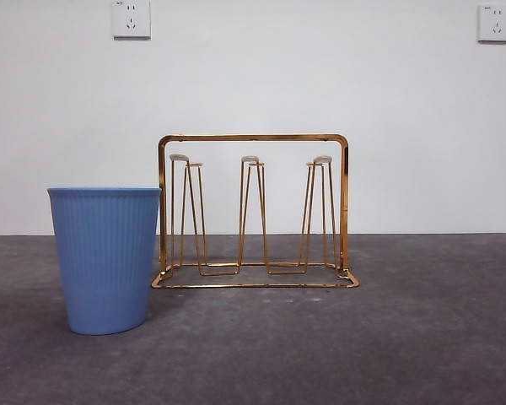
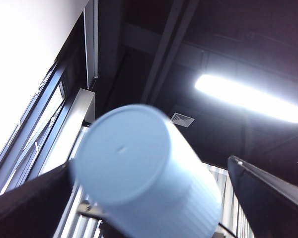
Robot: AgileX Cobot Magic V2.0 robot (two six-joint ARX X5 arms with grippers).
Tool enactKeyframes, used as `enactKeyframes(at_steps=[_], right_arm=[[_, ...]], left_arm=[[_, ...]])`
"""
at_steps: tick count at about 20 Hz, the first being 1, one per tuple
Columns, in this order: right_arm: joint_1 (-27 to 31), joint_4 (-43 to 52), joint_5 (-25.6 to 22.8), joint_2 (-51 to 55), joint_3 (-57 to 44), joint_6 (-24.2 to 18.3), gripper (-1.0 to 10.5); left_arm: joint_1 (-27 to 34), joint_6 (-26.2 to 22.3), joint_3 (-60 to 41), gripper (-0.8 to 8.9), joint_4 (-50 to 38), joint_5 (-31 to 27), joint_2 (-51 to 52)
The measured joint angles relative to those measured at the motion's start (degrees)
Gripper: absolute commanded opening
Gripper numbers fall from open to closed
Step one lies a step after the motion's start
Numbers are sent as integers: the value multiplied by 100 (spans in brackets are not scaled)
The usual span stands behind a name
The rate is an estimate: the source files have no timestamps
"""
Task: Pick up cup 1,put cup 1 in the cup rack,pick up cup 2,put cup 2 in the cup rack
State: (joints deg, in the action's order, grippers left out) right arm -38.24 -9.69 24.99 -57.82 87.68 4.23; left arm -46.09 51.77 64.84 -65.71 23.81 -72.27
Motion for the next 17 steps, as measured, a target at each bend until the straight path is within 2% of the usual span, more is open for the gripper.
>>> enactKeyframes(at_steps=[4, 6, 9, 11, 16, 17], right_arm=[[0, 35, 83, -94, 0, 44, -16], [0, 35, 111, -146, 0, 52, -16], [-2, 42, 170, -168, 0, 55, -16], [-4, 66, 205, -157, 0, 57, -16], [-15, 72, 236, -157, 0, 76, -12], [-15, 70, 236, -157, 0, 79, -12]], left_arm=[[0, 2, 0, 585, -81, -37, -2], [0, 2, 0, 445, -83, -55, -2], [0, 20, 0, 314, -79, -66, -7], [0, 105, 0, 174, -92, -74, -11], [0, 229, 0, -9, -109, -72, -2], [0, 229, 0, -8, -109, -74, -2]])
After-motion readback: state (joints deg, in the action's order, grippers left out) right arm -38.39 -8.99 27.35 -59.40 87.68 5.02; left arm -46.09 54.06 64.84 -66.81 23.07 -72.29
